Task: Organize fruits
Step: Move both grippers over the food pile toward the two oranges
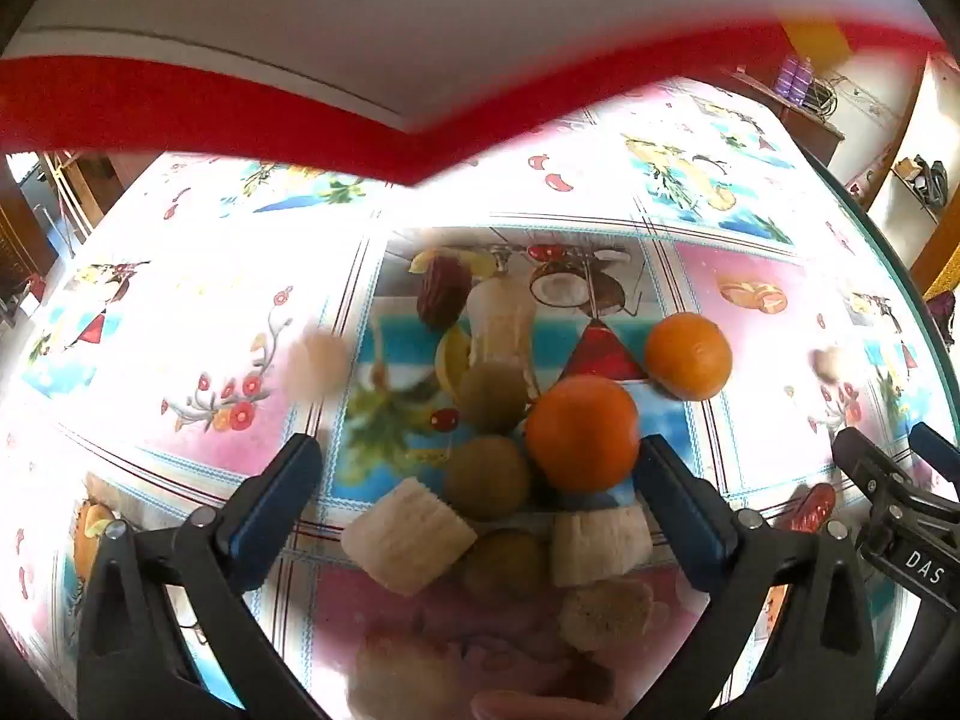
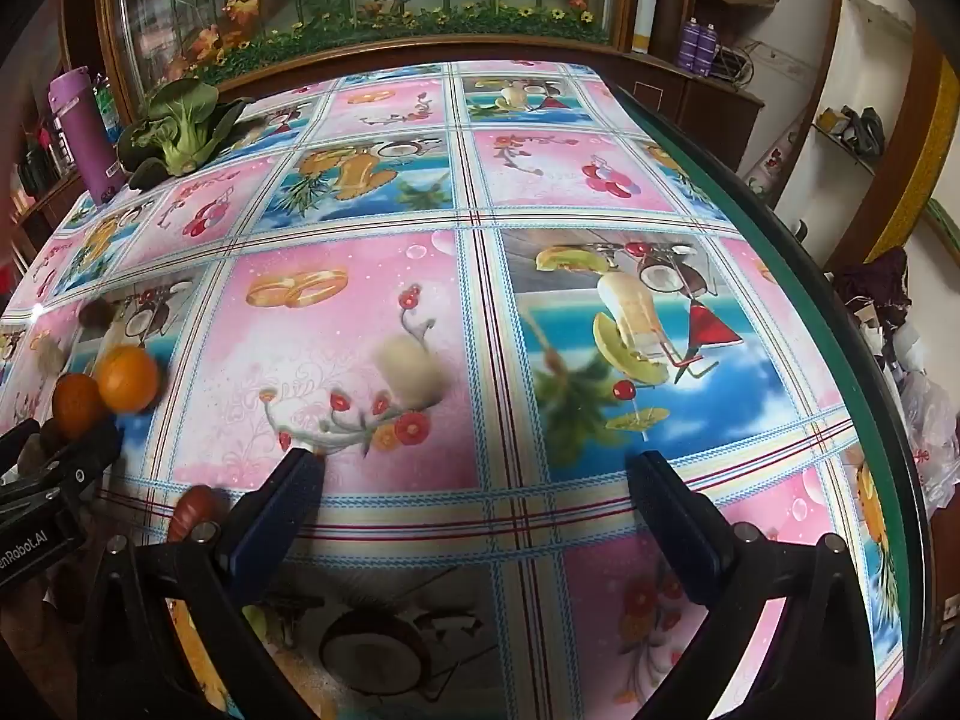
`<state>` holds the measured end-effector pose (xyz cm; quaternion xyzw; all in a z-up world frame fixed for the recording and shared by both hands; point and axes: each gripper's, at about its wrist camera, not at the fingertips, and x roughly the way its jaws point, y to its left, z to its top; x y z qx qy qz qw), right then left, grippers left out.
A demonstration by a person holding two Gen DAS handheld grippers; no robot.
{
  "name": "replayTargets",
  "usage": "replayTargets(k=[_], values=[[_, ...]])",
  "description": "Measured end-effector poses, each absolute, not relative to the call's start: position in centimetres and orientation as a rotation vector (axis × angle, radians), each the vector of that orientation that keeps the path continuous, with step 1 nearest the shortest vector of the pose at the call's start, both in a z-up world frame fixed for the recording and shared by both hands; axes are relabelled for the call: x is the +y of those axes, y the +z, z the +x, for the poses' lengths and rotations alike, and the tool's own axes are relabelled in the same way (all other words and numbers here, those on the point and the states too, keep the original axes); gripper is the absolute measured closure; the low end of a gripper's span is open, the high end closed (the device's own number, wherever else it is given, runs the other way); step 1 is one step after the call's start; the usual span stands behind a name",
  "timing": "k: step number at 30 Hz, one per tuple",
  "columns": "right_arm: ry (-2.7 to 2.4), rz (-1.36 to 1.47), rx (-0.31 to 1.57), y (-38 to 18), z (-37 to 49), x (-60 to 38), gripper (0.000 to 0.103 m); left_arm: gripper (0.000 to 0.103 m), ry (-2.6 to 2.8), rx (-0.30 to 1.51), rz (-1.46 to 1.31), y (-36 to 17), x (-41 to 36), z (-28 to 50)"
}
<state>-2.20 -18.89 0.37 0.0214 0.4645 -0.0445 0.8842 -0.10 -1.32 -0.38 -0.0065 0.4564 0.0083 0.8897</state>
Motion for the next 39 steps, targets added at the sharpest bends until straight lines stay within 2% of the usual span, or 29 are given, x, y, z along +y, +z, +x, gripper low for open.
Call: replayTargets(k=[39], values=[[-0.091, 0.047, 0.969, 0.4, -2.2, -18.9, 0.000, 0.000, 0.012, 0.948, -0.023, 0.3, -0.9, 0.3]])
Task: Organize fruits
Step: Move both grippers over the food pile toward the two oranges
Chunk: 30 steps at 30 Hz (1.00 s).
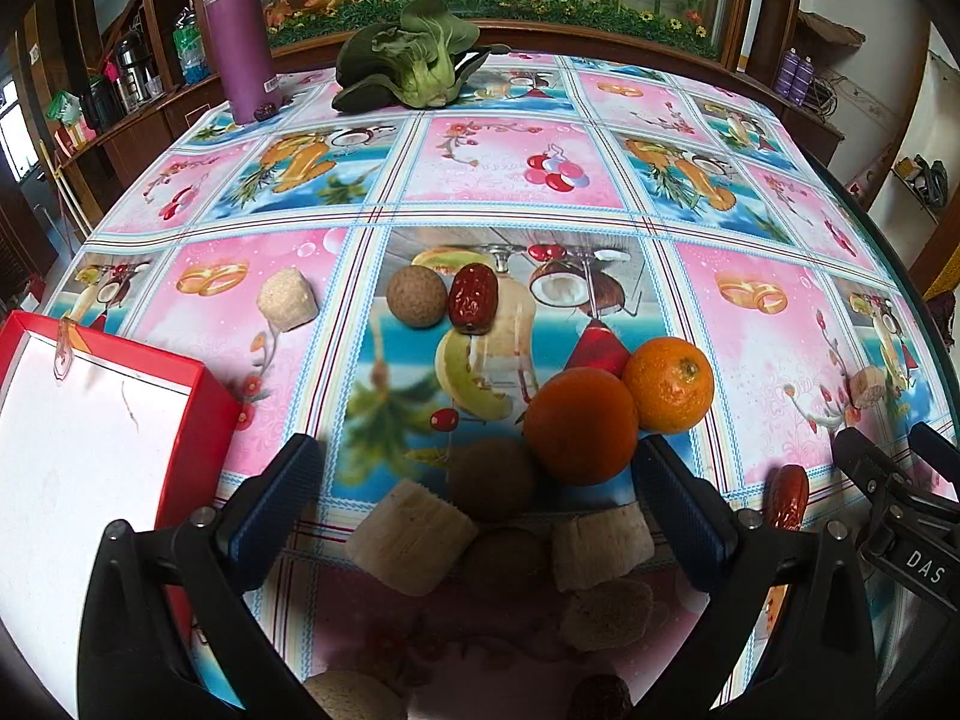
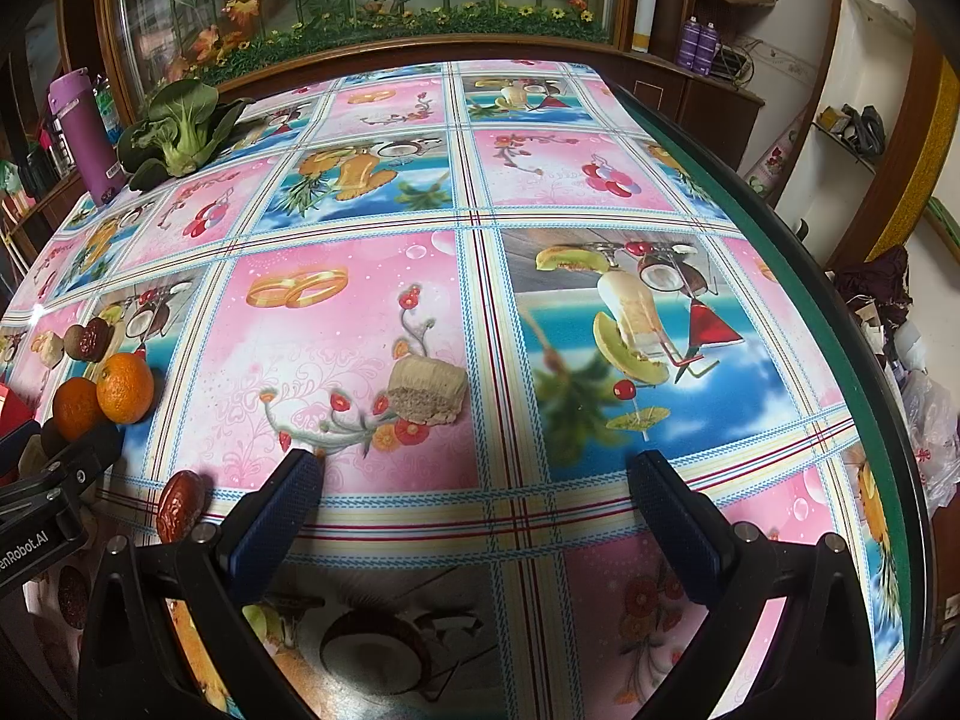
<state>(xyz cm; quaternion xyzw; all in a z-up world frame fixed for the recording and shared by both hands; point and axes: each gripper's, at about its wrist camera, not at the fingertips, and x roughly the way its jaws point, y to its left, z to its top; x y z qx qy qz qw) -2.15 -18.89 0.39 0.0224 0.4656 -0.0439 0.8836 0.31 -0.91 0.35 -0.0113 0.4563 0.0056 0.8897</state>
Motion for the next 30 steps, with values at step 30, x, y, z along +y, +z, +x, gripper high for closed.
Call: replayTargets(k=[30], values=[[0.186, 0.194, 0.870, 4.5, -5.8, -18.3, 0.001, 0.000, 0.020, 0.813, 0.038, 5.4, 2.9, -8.2]])
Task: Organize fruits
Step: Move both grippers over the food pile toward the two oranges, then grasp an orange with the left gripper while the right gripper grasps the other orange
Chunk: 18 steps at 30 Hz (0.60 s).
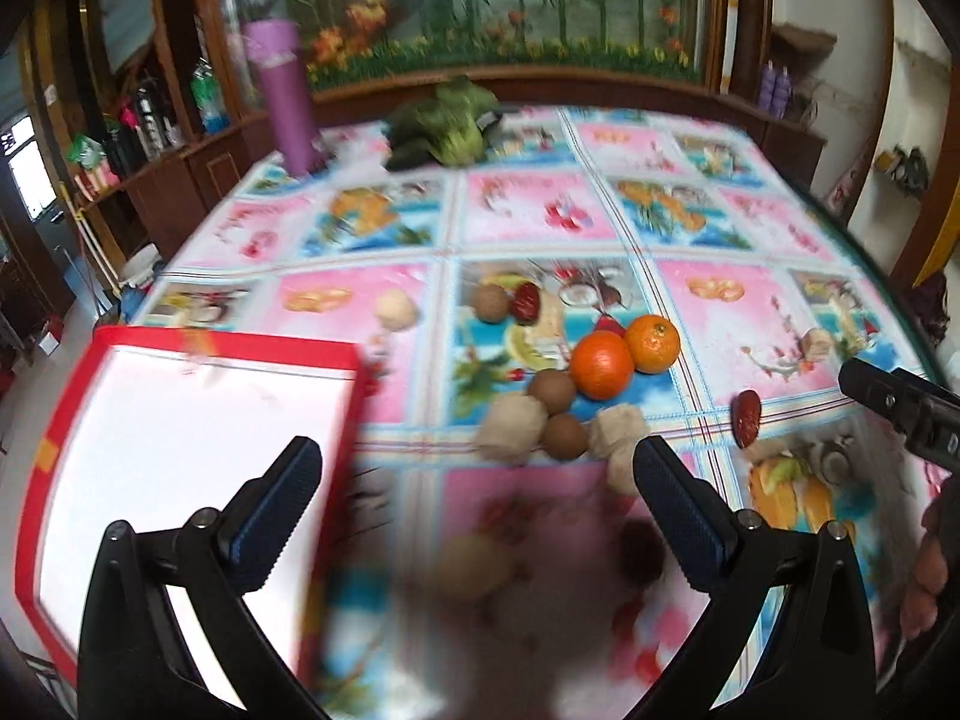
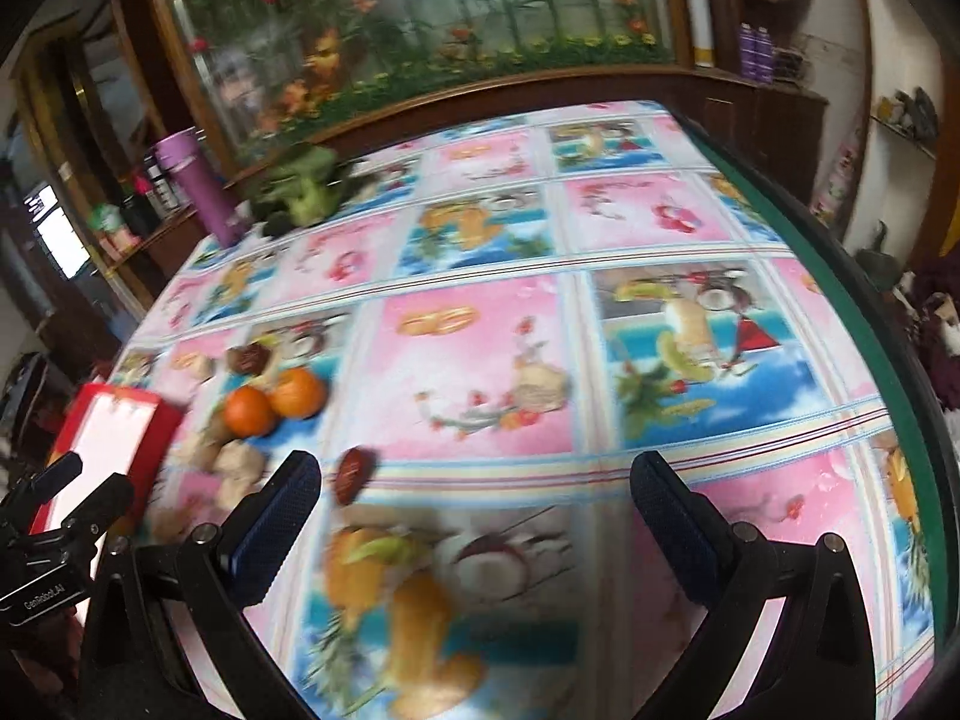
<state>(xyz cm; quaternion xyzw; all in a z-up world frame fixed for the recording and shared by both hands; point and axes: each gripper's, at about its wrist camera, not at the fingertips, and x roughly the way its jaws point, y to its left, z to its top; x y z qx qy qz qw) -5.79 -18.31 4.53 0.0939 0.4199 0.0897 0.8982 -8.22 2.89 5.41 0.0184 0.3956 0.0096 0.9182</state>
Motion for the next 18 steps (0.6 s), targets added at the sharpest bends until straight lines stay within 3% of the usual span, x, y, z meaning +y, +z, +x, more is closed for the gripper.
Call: replayTargets(k=[10, 18], values=[[0.296, 0.116, 0.837, 5.5, -8.6, -15.3, 0.001, 0.000, -0.004, 0.764, 0.018, 6.5, 5.2, -12.9], [0.333, 0.064, 0.852, 6.5, -4.9, -12.8, 0.001, 0.000, -0.052, 0.773, 0.081, 7.5, 4.0, -12.4]])
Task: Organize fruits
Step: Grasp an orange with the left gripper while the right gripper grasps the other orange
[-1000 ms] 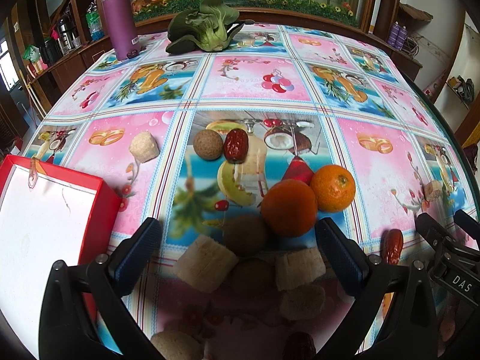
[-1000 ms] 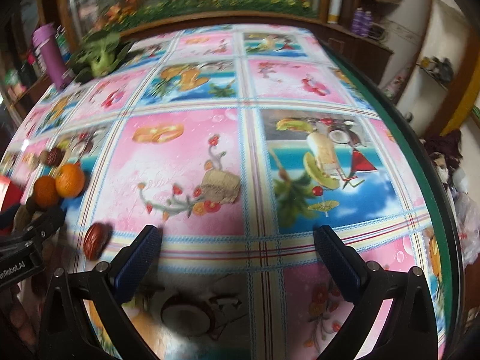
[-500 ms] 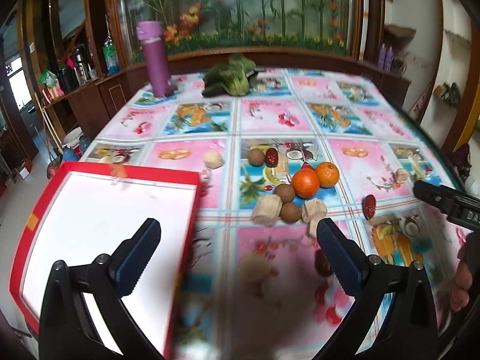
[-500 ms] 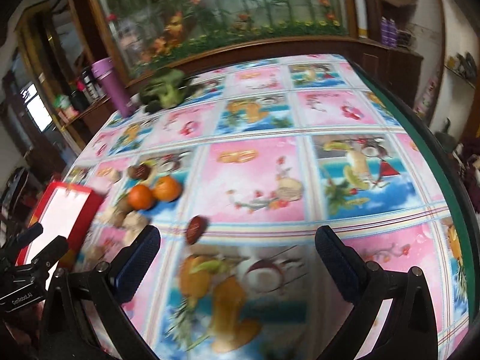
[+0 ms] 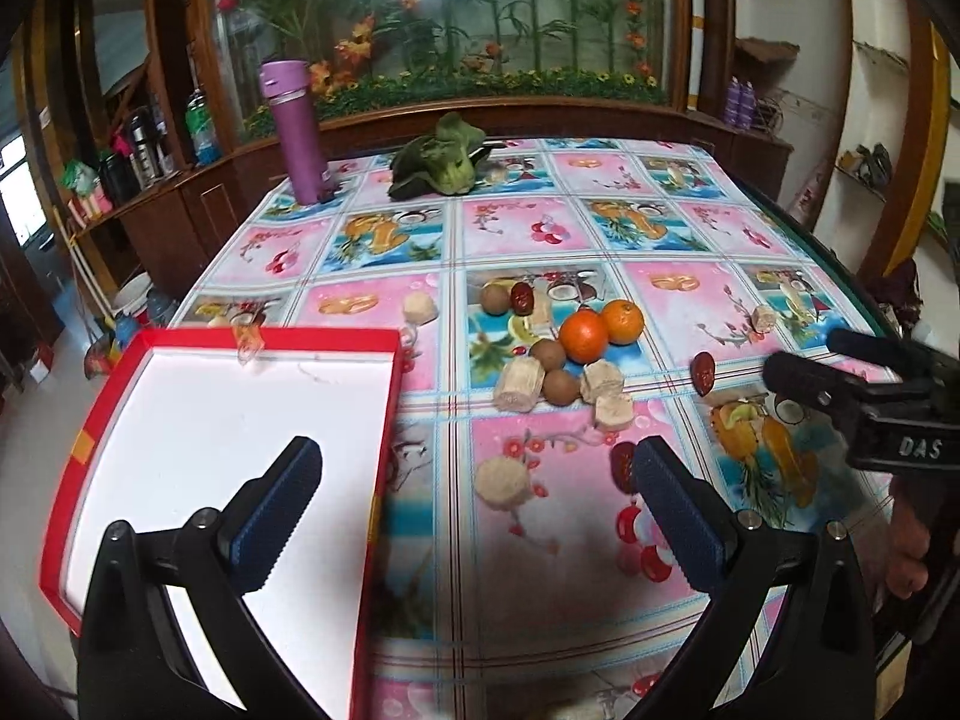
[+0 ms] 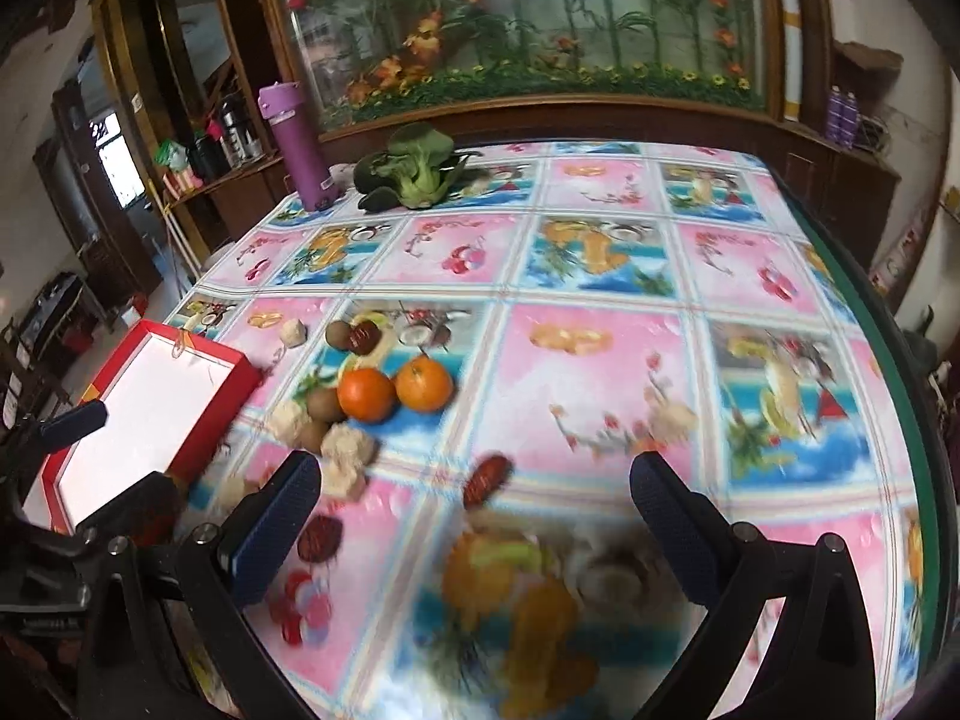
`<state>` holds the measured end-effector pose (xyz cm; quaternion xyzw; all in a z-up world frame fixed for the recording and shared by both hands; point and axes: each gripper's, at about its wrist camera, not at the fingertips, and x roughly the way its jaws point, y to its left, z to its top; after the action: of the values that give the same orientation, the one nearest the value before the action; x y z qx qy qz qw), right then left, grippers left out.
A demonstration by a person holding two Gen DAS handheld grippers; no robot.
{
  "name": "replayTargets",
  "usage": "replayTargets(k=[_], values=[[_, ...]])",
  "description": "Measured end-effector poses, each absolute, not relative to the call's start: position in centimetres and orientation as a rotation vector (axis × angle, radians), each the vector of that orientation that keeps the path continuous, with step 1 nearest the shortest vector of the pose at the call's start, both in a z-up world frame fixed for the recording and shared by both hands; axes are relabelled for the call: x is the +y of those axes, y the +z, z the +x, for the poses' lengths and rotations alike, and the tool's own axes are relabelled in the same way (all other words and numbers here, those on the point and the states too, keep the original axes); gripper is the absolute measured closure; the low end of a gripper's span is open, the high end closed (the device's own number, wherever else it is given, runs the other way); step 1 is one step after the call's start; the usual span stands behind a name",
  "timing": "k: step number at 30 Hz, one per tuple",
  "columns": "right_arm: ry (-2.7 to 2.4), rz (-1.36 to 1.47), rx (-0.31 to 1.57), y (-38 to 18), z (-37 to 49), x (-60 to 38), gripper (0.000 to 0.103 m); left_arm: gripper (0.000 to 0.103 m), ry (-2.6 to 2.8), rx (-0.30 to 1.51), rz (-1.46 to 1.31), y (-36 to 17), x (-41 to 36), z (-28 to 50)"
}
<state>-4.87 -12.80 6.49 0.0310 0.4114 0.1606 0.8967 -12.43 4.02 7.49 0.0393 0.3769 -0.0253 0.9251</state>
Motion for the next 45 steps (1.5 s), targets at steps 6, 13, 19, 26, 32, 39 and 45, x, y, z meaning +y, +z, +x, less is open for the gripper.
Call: replayTargets(k=[6, 13, 19, 26, 32, 39, 45], values=[[0.333, 0.004, 0.921, 4.7, -0.9, -10.6, 0.005, 0.000, 0.003, 0.752, 0.128, 8.6, 4.4, -10.3], [0.329, 0.011, 1.033, 2.2, 1.8, -9.8, 0.029, 0.000, -0.014, 0.804, 0.194, 7.9, 5.0, -7.0], [0.340, 0.014, 1.036, 1.9, 2.2, -8.9, 0.035, 0.000, -0.048, 0.836, 0.181, 6.8, 5.1, -5.6], [0.372, 0.059, 1.053, 1.6, 3.0, -9.3, 0.035, 0.000, -0.101, 0.842, 0.162, 6.6, 5.1, -5.2], [0.412, 0.073, 1.046, 1.5, 3.2, -9.4, 0.036, 0.000, -0.184, 0.845, 0.193, 6.5, 4.1, -4.3], [0.478, 0.068, 1.045, 1.6, 3.3, -9.2, 0.060, 0.000, -0.231, 0.912, 0.294, 5.0, 2.7, -2.5], [0.534, 0.078, 1.067, 1.7, 3.0, -8.9, 0.073, 0.000, -0.220, 0.937, 0.290, 4.8, 2.8, -1.6]])
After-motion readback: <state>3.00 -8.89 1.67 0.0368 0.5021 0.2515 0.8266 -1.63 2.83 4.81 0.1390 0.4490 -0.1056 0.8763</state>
